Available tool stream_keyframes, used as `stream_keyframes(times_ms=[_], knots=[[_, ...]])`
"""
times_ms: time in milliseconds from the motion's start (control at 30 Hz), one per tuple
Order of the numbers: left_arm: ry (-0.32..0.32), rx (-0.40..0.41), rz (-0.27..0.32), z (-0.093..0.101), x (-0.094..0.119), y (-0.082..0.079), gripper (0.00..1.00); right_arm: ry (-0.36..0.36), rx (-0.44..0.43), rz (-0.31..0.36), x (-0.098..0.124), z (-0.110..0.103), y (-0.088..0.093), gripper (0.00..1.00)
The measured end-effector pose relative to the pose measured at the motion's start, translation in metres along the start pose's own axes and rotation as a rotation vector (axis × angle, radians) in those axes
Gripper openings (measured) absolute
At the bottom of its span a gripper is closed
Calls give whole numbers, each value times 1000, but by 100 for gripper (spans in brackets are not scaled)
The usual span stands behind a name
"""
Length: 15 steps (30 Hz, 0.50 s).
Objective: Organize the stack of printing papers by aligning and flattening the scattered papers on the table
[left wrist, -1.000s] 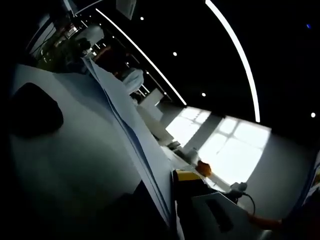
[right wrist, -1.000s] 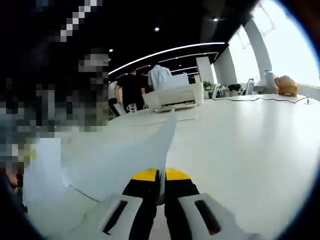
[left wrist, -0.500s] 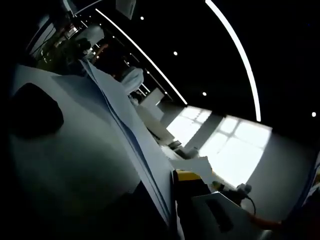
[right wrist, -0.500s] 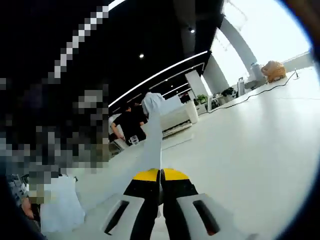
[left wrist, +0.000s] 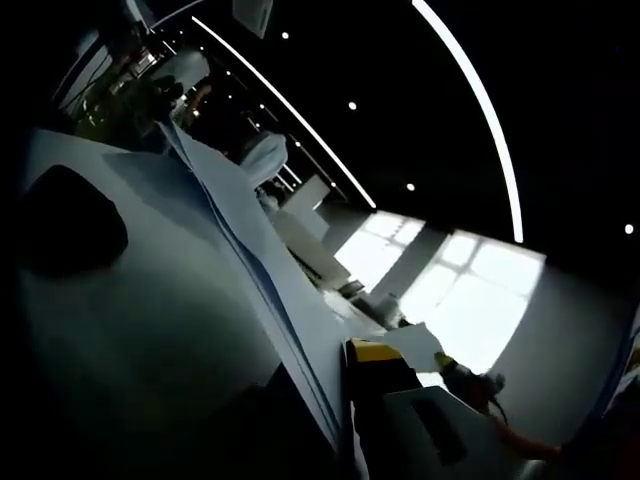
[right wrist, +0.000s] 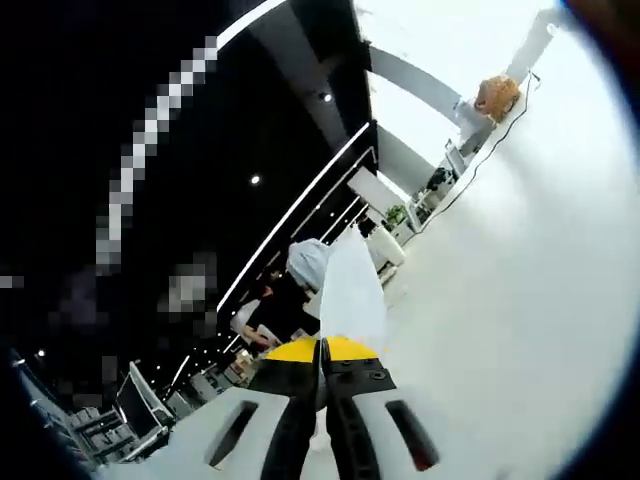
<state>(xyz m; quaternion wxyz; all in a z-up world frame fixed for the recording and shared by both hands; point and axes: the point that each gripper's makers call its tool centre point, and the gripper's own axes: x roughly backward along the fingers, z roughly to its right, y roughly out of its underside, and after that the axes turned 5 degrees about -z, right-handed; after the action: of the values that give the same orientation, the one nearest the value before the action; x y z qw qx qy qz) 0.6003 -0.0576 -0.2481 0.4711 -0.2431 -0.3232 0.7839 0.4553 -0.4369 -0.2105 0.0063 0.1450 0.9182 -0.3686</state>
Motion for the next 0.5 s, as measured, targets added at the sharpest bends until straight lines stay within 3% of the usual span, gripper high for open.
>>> stream_keyframes(times_ms=[200,500], knots=[[1,3,-4,2,0,1,8,-59,12,-19,-19,-34,13,0],[2,-2,-12,2,0,2,8,-213,135,-8,-38,-122,11,0]])
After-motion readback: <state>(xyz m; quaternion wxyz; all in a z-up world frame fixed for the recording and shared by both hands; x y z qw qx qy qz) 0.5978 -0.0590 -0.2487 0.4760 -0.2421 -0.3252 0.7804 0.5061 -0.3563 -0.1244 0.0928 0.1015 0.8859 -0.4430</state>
